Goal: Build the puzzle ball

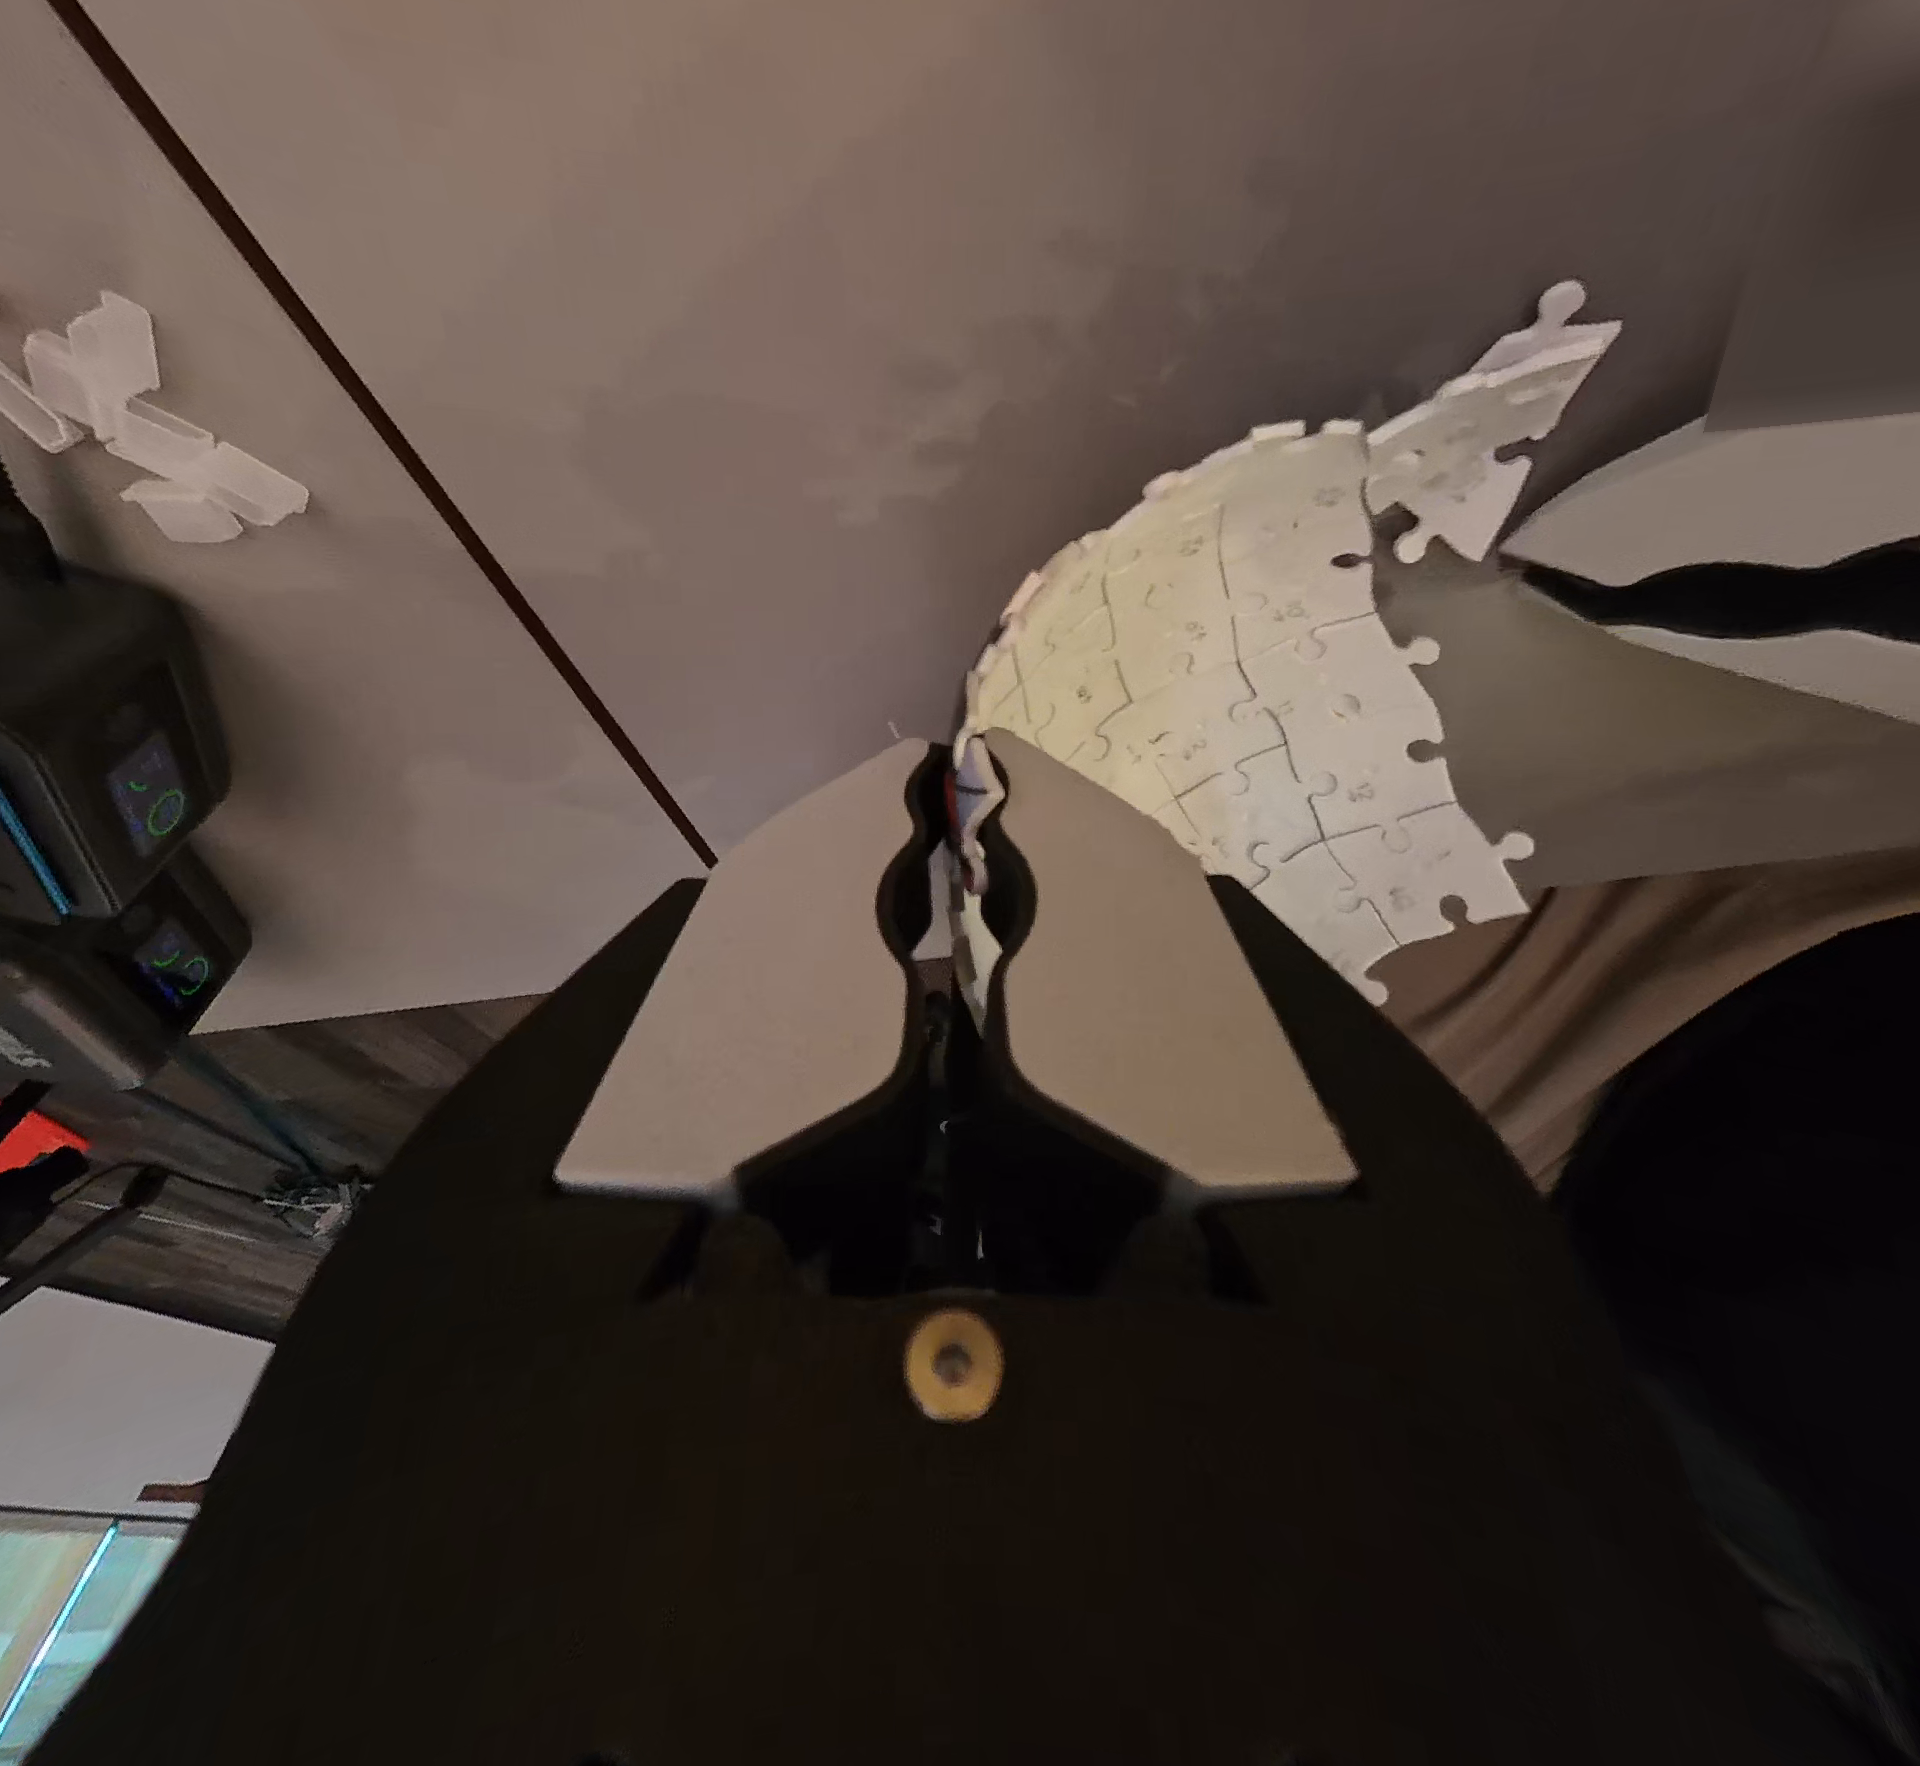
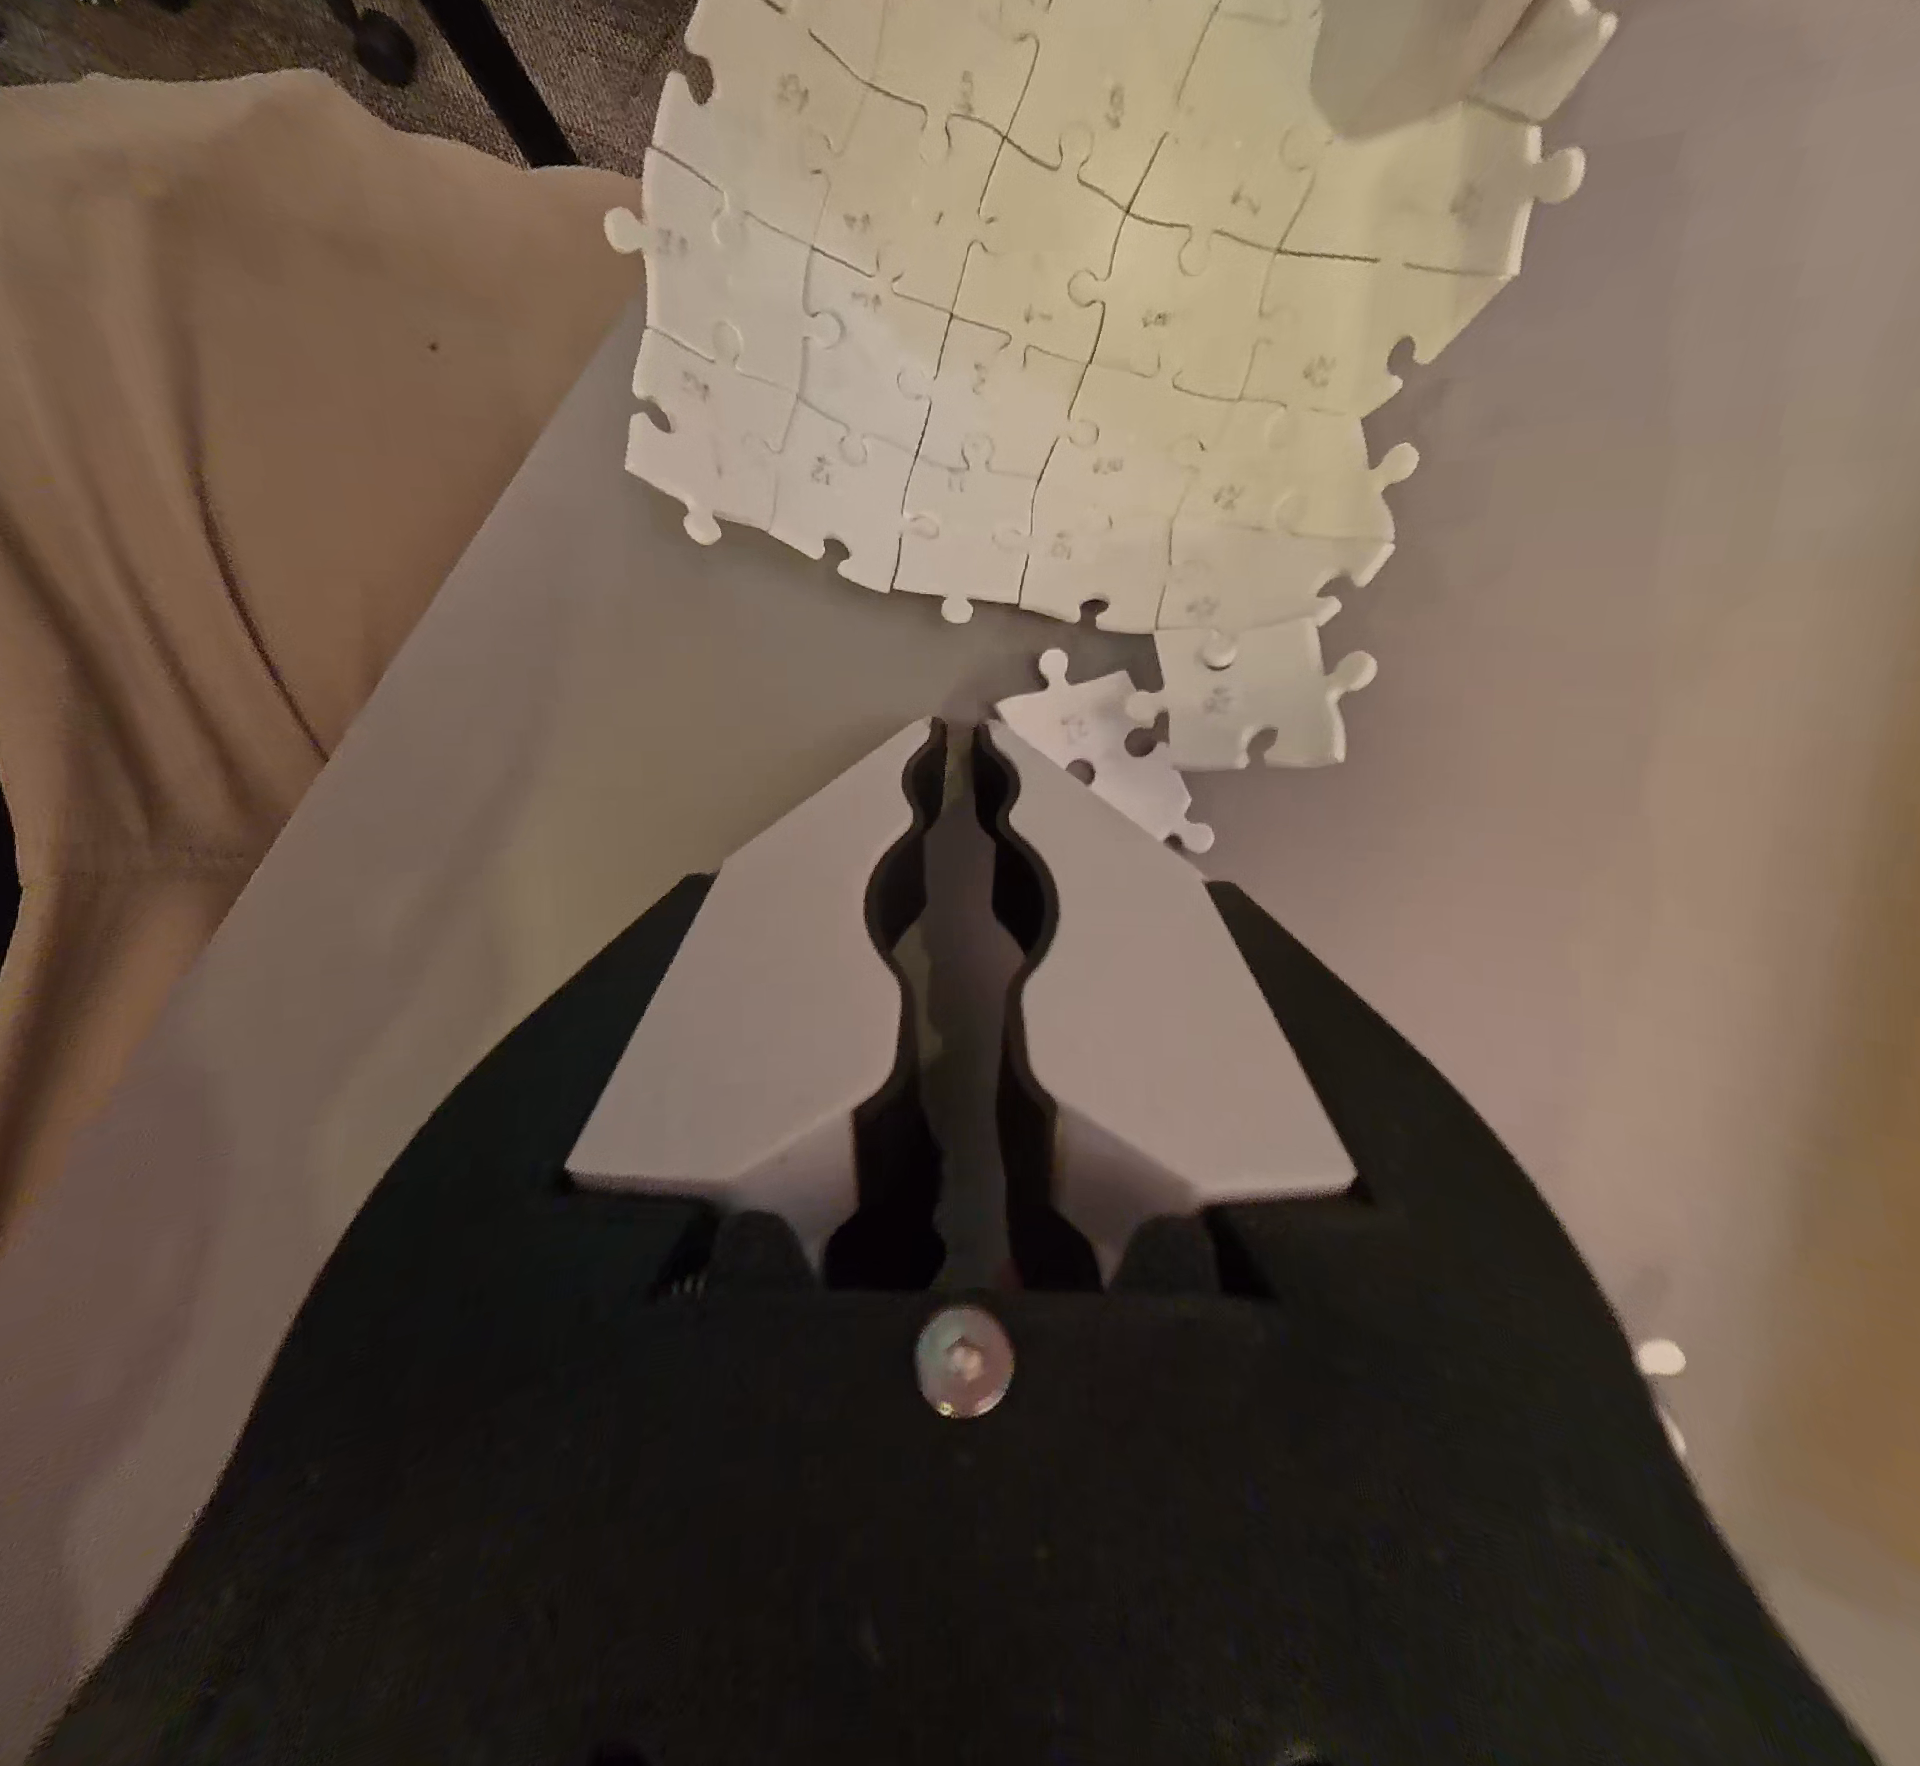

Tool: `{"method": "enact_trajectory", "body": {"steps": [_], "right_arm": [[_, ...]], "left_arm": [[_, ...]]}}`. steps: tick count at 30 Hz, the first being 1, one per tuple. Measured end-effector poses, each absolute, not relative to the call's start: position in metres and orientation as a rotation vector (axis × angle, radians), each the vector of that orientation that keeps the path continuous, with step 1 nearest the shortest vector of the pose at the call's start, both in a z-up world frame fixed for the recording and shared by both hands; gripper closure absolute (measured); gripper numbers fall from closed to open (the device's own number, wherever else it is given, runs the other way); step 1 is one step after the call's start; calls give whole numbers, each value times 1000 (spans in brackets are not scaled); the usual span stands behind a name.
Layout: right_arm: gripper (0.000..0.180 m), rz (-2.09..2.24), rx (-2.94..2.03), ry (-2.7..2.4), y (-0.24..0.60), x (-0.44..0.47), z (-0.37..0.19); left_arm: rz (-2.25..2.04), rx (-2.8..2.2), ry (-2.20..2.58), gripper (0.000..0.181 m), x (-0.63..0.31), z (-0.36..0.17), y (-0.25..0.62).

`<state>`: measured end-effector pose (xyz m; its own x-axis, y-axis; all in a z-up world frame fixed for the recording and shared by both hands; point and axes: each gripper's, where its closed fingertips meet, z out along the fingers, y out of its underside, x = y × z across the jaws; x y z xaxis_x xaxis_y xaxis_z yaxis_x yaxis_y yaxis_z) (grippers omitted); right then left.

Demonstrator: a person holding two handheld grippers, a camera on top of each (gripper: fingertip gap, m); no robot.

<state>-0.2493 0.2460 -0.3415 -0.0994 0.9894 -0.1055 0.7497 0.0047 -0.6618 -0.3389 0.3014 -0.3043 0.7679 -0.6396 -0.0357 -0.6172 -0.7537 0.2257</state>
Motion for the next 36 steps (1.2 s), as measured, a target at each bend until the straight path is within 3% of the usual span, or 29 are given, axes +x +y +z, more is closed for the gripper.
{"method": "enact_trajectory", "body": {"steps": [16, 36], "right_arm": [[166, 911, -1714, -1792, 260, -239, -310], [162, 892, -1643, -1913, 263, -239, -328]], "left_arm": [[-159, 2757, -985, 176, -335, -308, 308], [-220, 2724, -960, 176, -326, -309, 314]]}}
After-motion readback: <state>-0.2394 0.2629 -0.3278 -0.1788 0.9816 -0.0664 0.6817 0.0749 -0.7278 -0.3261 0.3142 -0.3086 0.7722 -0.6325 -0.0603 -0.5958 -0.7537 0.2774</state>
